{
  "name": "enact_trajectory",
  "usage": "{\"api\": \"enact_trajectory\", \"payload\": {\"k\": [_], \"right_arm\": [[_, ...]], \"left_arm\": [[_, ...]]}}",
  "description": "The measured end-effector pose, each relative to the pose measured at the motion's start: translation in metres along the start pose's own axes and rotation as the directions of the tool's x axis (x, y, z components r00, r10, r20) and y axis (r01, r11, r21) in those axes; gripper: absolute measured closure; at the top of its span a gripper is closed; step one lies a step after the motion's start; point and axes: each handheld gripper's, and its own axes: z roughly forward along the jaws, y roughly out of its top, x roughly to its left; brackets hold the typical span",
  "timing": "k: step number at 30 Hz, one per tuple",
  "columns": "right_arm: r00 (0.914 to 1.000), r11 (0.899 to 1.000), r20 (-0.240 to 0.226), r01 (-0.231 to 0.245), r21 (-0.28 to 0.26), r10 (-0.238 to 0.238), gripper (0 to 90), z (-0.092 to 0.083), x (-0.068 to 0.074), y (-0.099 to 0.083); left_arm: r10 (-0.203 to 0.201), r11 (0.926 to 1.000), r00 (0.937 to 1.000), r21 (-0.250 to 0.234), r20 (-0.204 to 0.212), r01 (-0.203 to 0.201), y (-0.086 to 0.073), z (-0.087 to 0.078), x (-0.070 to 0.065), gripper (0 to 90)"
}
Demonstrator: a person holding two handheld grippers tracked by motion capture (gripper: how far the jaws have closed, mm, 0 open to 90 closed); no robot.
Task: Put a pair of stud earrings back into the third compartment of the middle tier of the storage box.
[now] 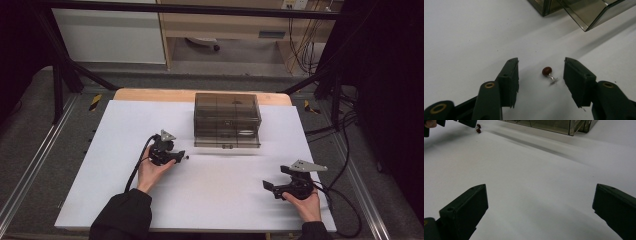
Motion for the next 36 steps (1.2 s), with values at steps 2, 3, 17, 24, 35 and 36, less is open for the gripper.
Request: {"api": "enact_trajectory", "payload": {"k": [2, 3, 17, 24, 35, 36], "right_arm": [[1.0000, 1.000, 0.000, 0.000, -0.001, 0.000, 0.6, 0.0003, 0.0000, 0.0000], [1.0000, 1.000, 0.000, 0.000, 0.001, 0.000, 0.7, 0.0004, 0.0000, -0.0001], [1.0000, 1.000, -0.001, -0.002, -0.001, 0.002, 0.6, 0.0002, 0.0002, 0.0000], [1.0000, 1.000, -0.001, -0.001, 0.001, 0.001, 0.7, -0.0003, -0.0001, 0.0001], [1.0000, 1.000, -0.002, -0.001, 0.000, 0.001, 0.7, 0.0002, 0.0001, 0.0000], [1.0000, 1.000, -0.002, -0.001, 0.000, 0.001, 0.7, 0.0002, 0.0001, 0.0000]], "left_arm": [[0.000, 1.0000, 1.0000, 0.002, -0.006, 0.000, -0.0002, 0.0014, -0.0003, 52.0], [-0.006, 1.0000, 1.0000, -0.002, 0.003, 0.006, -0.0002, 0.0020, -0.0007, 54.3], [0.014, 0.9999, 0.9999, 0.007, 0.007, -0.014, -0.0015, 0.0051, -0.0063, 71.0], [0.015, 0.9999, 0.9999, 0.003, 0.002, -0.015, -0.0019, 0.0055, -0.0051, 78.0], [0.020, 0.9998, 0.9995, 0.002, 0.024, -0.020, -0.0021, 0.0044, -0.0016, 81.6], [0.020, 0.9998, 0.9995, 0.002, 0.024, -0.020, -0.0021, 0.0044, -0.0016, 81.6]]}}
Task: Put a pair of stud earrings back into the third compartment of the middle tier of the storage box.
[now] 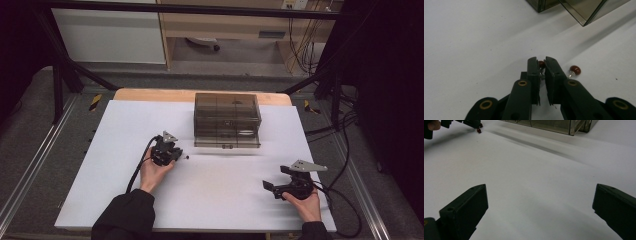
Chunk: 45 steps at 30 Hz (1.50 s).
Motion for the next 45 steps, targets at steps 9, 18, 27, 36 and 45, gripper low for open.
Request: {"api": "enact_trajectory", "payload": {"k": [9, 18, 27, 36, 45], "right_arm": [[1.0000, 1.000, -0.001, -0.001, 0.000, 0.001, 0.7, 0.000, 0.000, 0.000], [1.0000, 1.000, -0.002, -0.001, 0.002, 0.001, 0.7, 0.000, 0.000, 0.000], [1.0000, 1.000, -0.001, -0.001, 0.005, 0.001, 0.7, 0.000, 0.000, 0.000], [1.0000, 1.000, -0.002, -0.001, 0.005, 0.001, 0.7, 0.000, 0.000, 0.000], [1.0000, 1.000, -0.001, 0.001, 0.007, -0.001, 0.7, 0.000, 0.000, 0.000]], "left_arm": [[0.001, 0.9999, 0.9999, -0.014, 0.015, -0.001, 0.002, -0.010, 0.000, 82.1], [0.001, 0.9997, 0.9992, -0.026, 0.039, 0.000, 0.006, -0.026, -0.002, 82.3], [0.023, 0.9987, 0.9972, -0.046, 0.071, -0.019, 0.016, -0.041, -0.011, 82.4], [0.061, 0.9959, 0.9926, -0.072, 0.105, -0.054, 0.034, -0.047, -0.030, 82.5], [0.091, 0.9935, 0.9871, -0.079, 0.132, -0.081, 0.051, -0.044, -0.046, 82.5]]}}
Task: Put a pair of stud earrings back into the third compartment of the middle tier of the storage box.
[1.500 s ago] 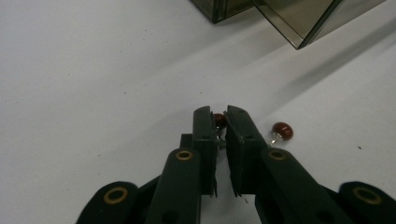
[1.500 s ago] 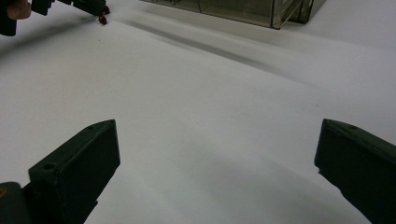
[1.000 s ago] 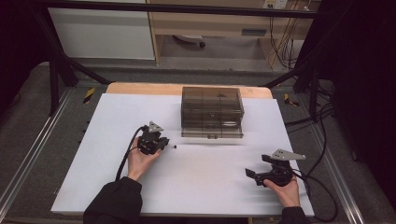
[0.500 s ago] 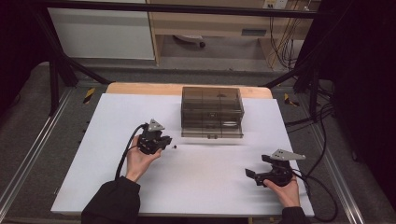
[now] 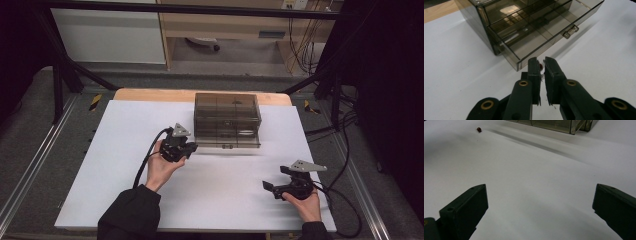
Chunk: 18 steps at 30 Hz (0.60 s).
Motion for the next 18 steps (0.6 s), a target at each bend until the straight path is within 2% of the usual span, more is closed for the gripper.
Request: {"api": "enact_trajectory", "payload": {"k": [18], "right_arm": [[1.0000, 1.000, 0.000, 0.003, 0.001, -0.003, 0.7, 0.000, 0.000, 0.000]], "left_arm": [[0.050, 0.9987, 0.9974, -0.003, 0.052, -0.050, 0.039, 0.028, -0.031, 82.5]]}}
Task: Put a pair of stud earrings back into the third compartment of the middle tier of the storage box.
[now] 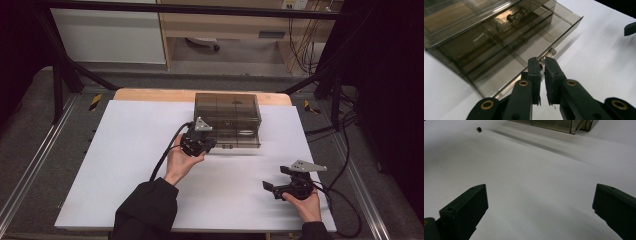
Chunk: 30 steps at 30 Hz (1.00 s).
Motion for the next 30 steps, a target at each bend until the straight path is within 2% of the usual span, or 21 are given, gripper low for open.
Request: {"api": "enact_trajectory", "payload": {"k": [9, 15, 30], "right_arm": [[1.0000, 1.000, 0.000, 0.001, 0.002, -0.001, 0.7, 0.000, 0.000, 0.000], [1.0000, 1.000, -0.002, -0.001, 0.003, 0.001, 0.7, 0.000, 0.000, 0.000], [1.0000, 1.000, -0.003, 0.001, 0.001, -0.001, 0.6, 0.000, 0.000, 0.000]], "left_arm": [[0.026, 0.9997, 0.9995, 0.004, 0.020, -0.026, 0.019, 0.018, -0.012, 82.5], [0.028, 0.9996, 0.9992, 0.006, 0.031, -0.028, 0.030, 0.033, -0.018, 82.5], [0.038, 0.9992, 0.9987, 0.009, 0.033, -0.038, 0.049, 0.066, -0.026, 82.4]]}}
